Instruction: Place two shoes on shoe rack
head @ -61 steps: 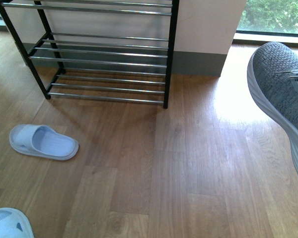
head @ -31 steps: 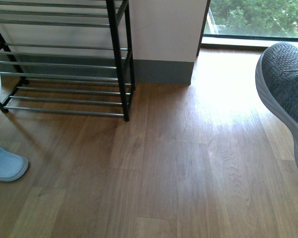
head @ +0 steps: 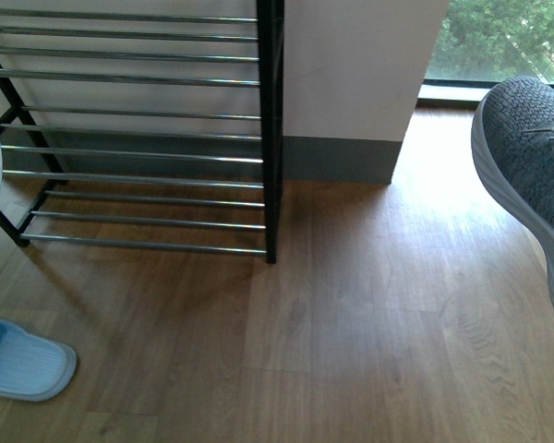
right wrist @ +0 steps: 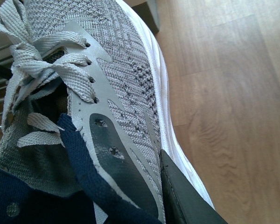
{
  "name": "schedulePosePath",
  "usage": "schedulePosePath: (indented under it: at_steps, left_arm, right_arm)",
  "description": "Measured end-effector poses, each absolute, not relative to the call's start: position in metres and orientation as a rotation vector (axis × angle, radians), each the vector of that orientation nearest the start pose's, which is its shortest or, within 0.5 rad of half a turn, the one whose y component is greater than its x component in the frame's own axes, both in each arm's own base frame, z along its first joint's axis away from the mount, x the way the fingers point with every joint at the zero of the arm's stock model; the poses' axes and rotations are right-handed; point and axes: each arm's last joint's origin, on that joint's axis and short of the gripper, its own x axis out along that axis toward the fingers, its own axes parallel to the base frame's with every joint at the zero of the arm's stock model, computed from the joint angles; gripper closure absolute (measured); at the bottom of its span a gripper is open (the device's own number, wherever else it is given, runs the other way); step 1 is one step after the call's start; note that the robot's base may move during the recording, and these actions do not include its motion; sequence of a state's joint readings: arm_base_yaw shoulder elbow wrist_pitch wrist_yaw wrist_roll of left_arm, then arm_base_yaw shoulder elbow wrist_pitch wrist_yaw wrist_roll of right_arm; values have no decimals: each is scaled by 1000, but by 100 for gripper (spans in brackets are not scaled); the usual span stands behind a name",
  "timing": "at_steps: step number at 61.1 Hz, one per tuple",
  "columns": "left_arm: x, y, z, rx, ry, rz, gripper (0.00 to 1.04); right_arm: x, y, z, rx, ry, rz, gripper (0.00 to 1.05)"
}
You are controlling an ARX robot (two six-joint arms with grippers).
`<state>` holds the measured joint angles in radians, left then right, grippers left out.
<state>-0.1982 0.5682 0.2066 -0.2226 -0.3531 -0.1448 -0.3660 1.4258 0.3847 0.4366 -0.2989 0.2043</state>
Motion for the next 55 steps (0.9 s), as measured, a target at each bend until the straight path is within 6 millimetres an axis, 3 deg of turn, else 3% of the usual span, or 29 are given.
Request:
schedulePosePath:
  at_steps: [55]
  left_arm:
    - [127, -15, 163, 19, 550, 199, 102]
  right_arm:
    - [223, -75, 129, 390, 565, -116, 103]
